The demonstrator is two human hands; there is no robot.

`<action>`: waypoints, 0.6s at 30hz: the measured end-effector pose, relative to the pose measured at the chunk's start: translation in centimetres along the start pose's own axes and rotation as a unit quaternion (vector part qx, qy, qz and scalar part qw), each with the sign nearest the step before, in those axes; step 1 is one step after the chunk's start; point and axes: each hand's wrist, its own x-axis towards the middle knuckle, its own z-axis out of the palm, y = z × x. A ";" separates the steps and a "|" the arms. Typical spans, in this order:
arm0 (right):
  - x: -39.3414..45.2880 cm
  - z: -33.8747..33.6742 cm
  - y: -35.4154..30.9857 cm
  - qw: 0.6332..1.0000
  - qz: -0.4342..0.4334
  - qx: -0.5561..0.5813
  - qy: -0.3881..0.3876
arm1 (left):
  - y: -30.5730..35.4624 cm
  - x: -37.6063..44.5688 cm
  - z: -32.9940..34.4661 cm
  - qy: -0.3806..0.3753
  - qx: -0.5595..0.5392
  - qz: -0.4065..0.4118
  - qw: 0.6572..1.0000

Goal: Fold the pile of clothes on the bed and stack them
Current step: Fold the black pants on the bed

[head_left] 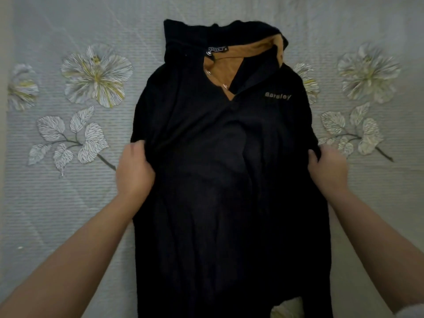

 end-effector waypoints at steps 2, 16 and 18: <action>2.5 -1.9 1.3 0.998 0.062 0.006 0.004 | -1.9 1.9 -2.1 0.019 0.036 -0.016 0.999; -11.1 -0.3 1.5 0.996 -0.082 0.034 -0.003 | 1.3 -13.4 1.1 -0.054 -0.013 -0.019 0.998; -16.3 1.1 2.8 0.994 -0.029 0.058 -0.085 | 0.8 -19.1 2.1 -0.084 -0.046 -0.084 0.992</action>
